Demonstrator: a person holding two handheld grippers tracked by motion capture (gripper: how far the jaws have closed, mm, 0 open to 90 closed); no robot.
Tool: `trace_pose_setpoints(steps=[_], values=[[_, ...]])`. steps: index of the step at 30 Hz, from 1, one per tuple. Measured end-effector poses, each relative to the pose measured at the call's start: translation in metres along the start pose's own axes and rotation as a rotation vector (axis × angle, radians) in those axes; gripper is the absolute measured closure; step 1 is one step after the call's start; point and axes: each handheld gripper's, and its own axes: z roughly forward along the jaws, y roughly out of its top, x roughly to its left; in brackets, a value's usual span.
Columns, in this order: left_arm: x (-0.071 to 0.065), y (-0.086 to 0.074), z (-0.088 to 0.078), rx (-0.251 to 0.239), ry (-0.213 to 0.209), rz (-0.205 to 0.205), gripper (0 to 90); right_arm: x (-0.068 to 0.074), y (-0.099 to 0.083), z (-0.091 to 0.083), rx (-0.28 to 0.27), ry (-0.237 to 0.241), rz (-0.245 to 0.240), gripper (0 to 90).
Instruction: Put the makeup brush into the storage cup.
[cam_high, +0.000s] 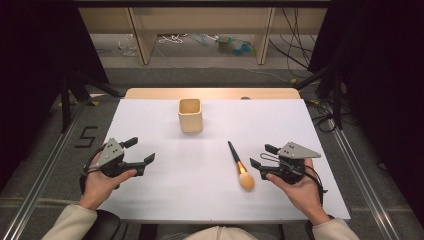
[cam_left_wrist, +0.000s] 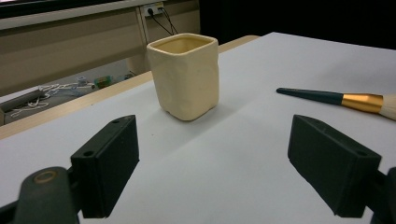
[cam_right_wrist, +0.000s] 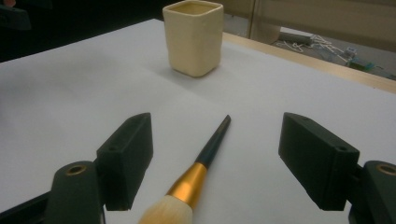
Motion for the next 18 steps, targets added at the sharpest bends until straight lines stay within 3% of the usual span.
trace_pose_setpoints(steps=[5,6,8,18], values=[[0.000,0.000,0.000,-0.001,0.001,-0.001,16.2,0.000,0.002,0.003,-0.037,-0.031,-0.028,26.9],[0.000,0.000,0.000,-0.001,0.002,-0.001,16.3,0.000,0.003,0.003,-0.010,-0.032,-0.021,26.0],[0.000,0.000,0.000,-0.001,0.001,-0.001,16.3,0.000,0.003,0.006,-0.008,-0.033,0.003,25.2],[0.000,0.001,0.001,-0.001,0.001,0.001,16.7,0.000,0.013,0.021,0.084,-0.065,0.024,25.8]])
